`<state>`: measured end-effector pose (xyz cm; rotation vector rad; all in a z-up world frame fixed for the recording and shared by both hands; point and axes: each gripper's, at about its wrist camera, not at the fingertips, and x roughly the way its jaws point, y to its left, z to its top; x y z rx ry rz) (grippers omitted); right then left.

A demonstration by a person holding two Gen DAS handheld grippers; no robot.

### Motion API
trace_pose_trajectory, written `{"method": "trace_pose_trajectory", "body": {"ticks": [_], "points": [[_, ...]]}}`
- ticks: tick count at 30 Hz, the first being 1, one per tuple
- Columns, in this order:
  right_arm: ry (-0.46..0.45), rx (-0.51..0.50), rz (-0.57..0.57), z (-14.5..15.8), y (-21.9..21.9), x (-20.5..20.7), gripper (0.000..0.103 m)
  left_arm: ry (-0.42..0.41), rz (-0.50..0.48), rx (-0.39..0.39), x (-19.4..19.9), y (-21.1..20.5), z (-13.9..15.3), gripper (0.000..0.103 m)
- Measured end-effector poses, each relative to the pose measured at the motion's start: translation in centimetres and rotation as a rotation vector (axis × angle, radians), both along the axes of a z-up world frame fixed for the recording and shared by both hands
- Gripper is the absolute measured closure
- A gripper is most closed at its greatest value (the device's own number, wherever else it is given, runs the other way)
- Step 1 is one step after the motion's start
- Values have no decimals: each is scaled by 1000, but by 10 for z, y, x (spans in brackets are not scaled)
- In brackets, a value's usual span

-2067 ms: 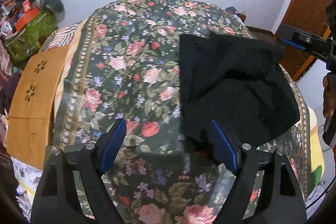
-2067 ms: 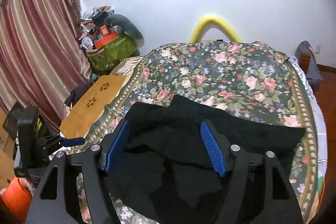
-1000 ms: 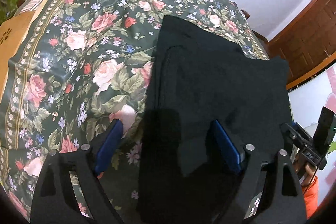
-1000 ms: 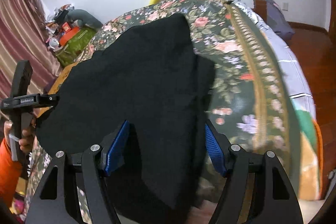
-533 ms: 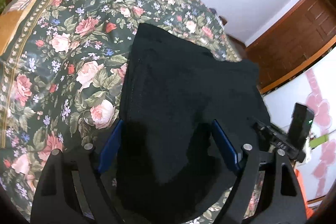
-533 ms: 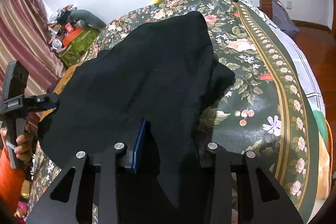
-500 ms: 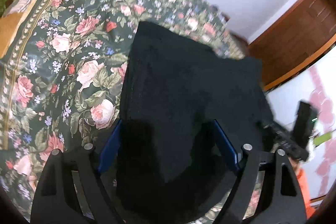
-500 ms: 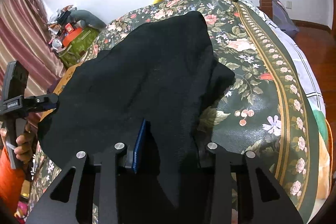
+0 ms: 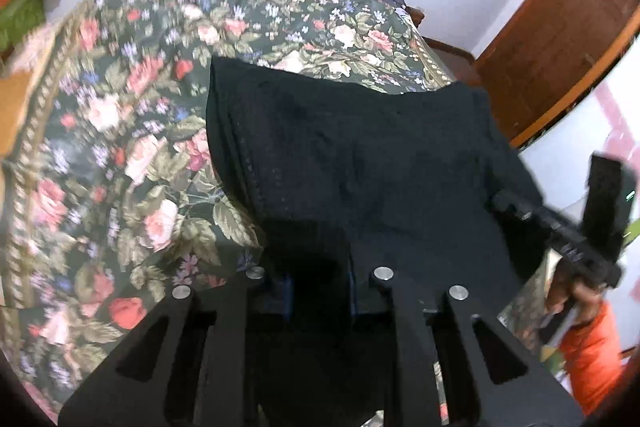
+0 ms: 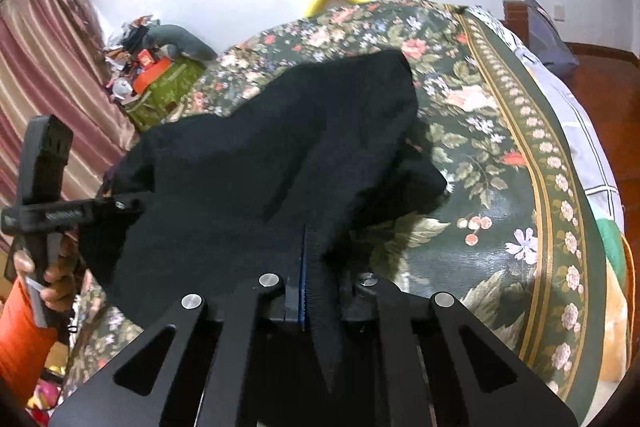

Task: Fold small clothes

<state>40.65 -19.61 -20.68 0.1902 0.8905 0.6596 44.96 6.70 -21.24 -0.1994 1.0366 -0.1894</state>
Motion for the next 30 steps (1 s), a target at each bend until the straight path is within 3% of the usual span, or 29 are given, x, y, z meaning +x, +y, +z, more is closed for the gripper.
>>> {"method": "trace_pose_trajectory", "body": {"ticks": [7, 13, 17, 22, 26, 30], "points": [[-91, 16, 47, 53, 3, -33, 96, -118, 30, 14, -44, 9, 59, 86], [-182, 53, 96, 104, 14, -81, 96, -200, 44, 28, -105, 21, 115, 86], [-196, 79, 137, 117, 27, -112, 96, -212, 60, 27, -147, 32, 130, 86], [-141, 91, 175, 96, 40, -149, 96, -146, 93, -3, -188, 49, 109, 86], [-58, 64, 203, 58, 48, -172, 96, -61, 90, -7, -219, 55, 67, 86], [36, -24, 225, 15, 52, -184, 96, 31, 78, 22, -237, 55, 24, 84]]}}
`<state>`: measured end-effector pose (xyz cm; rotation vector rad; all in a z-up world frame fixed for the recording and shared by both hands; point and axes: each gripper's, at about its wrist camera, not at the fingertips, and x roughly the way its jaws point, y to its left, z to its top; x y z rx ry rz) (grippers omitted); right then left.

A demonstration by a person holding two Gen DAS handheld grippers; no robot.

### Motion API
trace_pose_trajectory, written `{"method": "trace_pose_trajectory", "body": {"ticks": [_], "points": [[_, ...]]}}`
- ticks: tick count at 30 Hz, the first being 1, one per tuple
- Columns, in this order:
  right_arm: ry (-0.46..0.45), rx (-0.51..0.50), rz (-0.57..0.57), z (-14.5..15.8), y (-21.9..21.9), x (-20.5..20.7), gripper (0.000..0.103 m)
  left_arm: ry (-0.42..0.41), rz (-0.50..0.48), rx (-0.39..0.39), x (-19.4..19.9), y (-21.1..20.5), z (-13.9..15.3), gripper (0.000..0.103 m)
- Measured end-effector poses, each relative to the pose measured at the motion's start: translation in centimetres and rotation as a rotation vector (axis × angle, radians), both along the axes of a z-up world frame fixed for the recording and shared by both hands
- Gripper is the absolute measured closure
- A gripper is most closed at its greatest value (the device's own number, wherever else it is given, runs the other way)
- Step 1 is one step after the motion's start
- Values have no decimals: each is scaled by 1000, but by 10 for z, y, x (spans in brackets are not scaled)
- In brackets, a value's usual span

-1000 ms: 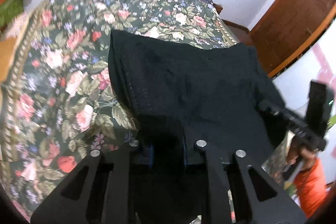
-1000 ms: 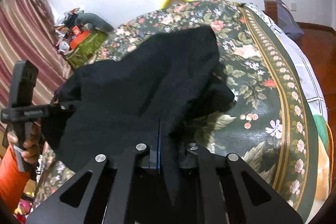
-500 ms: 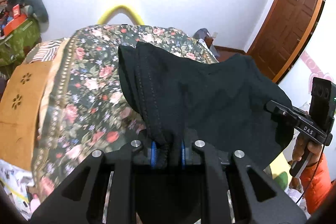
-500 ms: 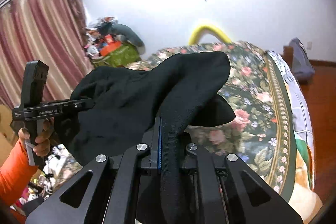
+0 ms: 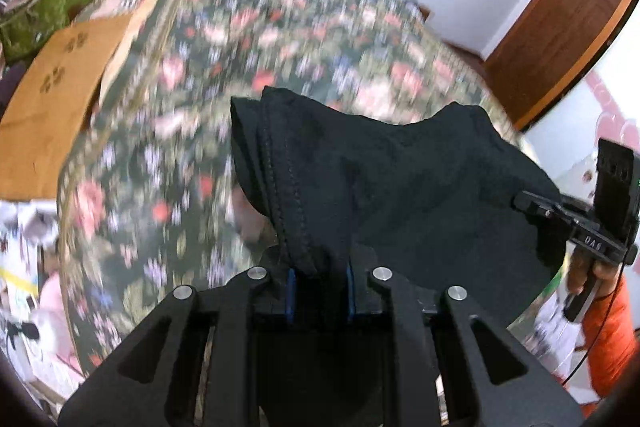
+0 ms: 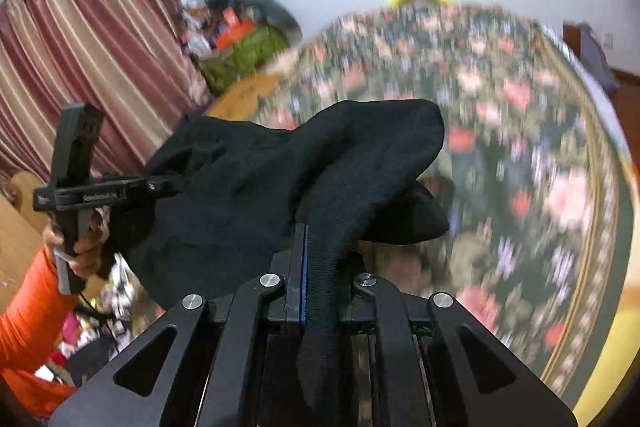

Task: Fold small clothes

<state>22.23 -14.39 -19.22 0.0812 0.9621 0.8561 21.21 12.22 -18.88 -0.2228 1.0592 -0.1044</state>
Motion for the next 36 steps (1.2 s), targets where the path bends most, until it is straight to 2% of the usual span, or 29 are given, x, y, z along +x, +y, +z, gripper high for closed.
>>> {"method": "trace_pose_trajectory", "body": {"ticks": [2, 4, 5, 8, 12, 14, 18, 22, 26, 29, 31, 34, 35, 36], "points": [[7, -42, -9, -13, -5, -3, 93, 13, 11, 43, -8, 3, -17, 78], [9, -56, -35, -18, -13, -4, 89, 3, 29, 93, -17, 5, -22, 71], [5, -60, -48, -18, -17, -5, 89, -6, 45, 126, -21, 8, -23, 71], [-46, -110, -88, -9, -28, -6, 89, -12, 79, 187, -29, 20, -23, 71], [-154, -162, -111, 15, -31, -14, 89, -40, 107, 222, -32, 34, -10, 69], [-188, -155, -100, 24, -27, -15, 87, -60, 102, 213, -31, 34, -1, 69], [-210, -130, -9, 30, 6, -9, 70, -87, 35, 153, -17, 17, 12, 61], [-185, -117, 140, 18, 55, -6, 70, -79, -89, 129, 6, -18, 9, 59], [-190, -170, 230, -1, 96, 9, 70, -22, -180, 137, 32, -44, -11, 59], [-165, -197, 201, -14, 101, 31, 70, 15, -175, 140, 51, -44, -27, 54], [-157, -202, 159, -17, 92, 41, 70, 5, -146, 118, 56, -32, -29, 41], [-180, -262, 65, -19, 70, 52, 70, -7, -95, 86, 56, -13, -28, 40], [-169, -268, 49, -21, 62, 54, 70, -8, -69, 93, 54, -7, -28, 40], [-148, -261, 32, -21, 52, 54, 70, -12, -27, 135, 52, -1, -26, 41]]}}
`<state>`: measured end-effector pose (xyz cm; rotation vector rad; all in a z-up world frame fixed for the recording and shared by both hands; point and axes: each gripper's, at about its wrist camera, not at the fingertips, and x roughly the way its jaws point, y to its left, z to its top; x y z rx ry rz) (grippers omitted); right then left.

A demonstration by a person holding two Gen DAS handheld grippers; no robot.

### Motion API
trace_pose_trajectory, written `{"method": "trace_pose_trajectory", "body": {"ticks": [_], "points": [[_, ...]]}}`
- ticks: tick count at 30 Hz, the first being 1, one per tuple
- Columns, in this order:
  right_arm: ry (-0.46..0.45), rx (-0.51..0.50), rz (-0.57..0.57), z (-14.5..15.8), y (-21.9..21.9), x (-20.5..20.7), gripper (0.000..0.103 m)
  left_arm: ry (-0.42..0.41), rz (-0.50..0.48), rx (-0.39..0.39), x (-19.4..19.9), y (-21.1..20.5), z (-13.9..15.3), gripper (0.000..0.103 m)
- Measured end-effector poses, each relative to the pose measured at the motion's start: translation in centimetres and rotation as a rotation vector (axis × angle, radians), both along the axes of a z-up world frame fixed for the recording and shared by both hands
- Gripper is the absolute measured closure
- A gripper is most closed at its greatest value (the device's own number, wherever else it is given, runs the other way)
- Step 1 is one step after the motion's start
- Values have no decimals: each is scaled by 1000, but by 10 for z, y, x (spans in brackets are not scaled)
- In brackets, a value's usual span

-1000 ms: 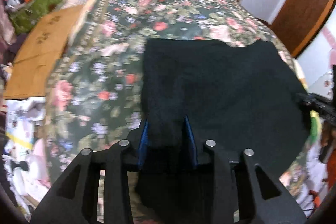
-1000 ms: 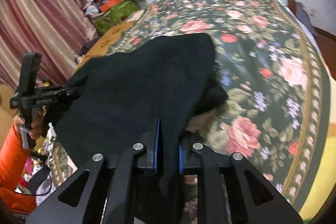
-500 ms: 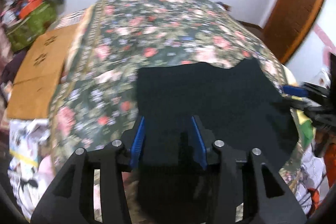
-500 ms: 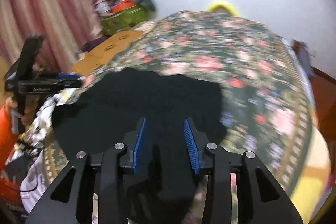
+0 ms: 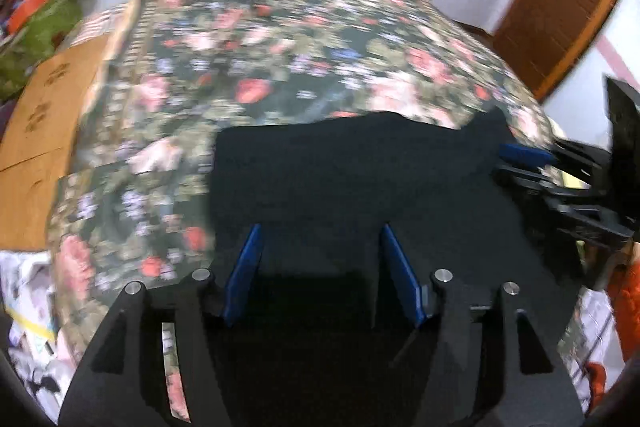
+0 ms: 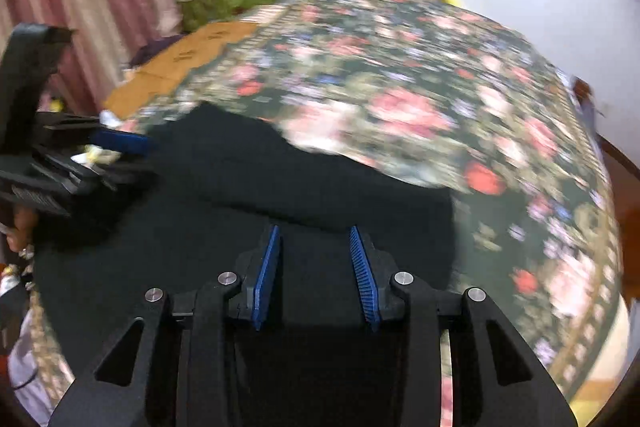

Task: Fold small clothes

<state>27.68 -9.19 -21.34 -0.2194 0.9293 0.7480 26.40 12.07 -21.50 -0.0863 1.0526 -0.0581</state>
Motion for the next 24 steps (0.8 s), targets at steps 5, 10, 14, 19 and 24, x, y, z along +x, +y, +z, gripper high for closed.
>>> {"method": "trace_pose_trajectory", "body": {"ticks": [5, 10, 14, 19, 24], "points": [[0, 39, 13, 14, -14, -25, 70, -12, 72, 25, -15, 14, 10, 41], [5, 76, 125, 19, 12, -59, 64, -55, -3, -5, -43, -18, 21, 41], [26, 79, 177, 10, 31, -77, 63, -25, -44, -10, -55, -40, 10, 41], [53, 109, 89, 1, 4, -75, 63, -22, 30, -11, -72, -20, -4, 34], [66, 96, -41, -1, -49, -75, 63, -18, 155, 96, -97, 15, -3, 34]]}}
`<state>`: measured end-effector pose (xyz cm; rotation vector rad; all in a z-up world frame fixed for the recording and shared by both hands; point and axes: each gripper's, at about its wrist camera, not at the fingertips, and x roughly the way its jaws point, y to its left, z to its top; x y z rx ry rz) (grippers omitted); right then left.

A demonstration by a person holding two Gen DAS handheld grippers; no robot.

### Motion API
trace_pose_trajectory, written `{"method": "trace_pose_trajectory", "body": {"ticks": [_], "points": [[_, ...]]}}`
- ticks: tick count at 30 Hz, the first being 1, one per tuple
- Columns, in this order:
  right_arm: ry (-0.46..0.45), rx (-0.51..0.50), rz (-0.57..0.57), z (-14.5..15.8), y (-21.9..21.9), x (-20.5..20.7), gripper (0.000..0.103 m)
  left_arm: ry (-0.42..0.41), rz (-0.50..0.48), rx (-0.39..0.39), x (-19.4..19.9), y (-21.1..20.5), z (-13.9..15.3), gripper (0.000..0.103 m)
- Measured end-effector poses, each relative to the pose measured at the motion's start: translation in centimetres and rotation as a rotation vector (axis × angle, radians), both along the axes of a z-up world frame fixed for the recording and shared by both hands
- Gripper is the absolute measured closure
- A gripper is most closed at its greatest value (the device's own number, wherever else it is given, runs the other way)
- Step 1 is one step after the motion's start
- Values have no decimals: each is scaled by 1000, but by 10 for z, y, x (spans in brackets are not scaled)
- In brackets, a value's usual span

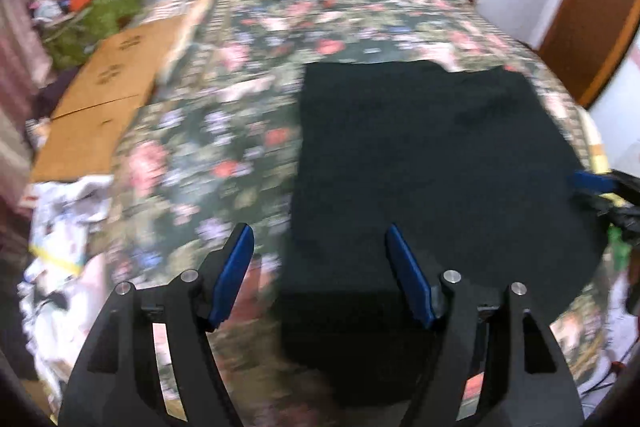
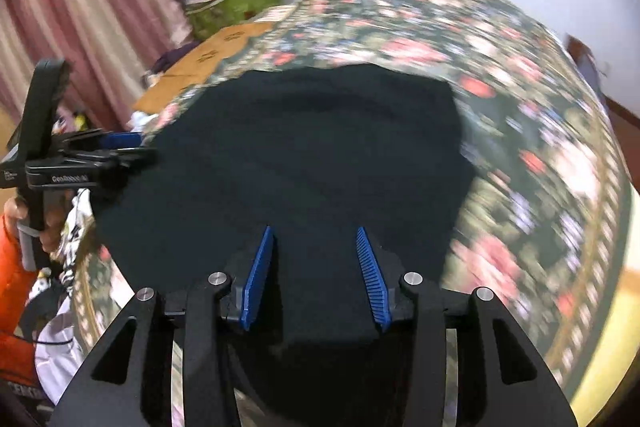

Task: Fold small clothes

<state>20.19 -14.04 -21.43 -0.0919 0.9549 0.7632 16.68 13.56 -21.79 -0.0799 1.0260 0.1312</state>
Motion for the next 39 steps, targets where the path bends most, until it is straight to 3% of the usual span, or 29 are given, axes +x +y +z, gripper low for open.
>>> {"method": "trace_pose_trajectory", "body": {"ticks": [6, 10, 18, 26, 28, 32, 36, 39], "points": [[-62, 7, -124, 26, -41, -12, 63, -65, 96, 33, -29, 25, 26, 34], [-171, 65, -146, 65, -45, -33, 63, -174, 107, 14, -47, 22, 66, 34], [-401, 188, -117, 140, -27, -83, 63, -418, 14, -3, -81, -30, 151, 34], [-580, 302, -108, 185, -21, -131, 63, -642, -100, 2, -136, -93, 213, 34], [-609, 316, -120, 190, -23, -140, 58, -674, -110, 0, -146, -102, 220, 34], [-653, 339, -132, 194, -23, -156, 37, -730, -126, 25, -167, -118, 229, 27], [-672, 335, -158, 192, -24, -160, 19, -763, -117, 32, -181, -124, 232, 9], [-671, 332, -175, 190, -25, -161, 17, -769, -108, 43, -184, -125, 230, 5]]}}
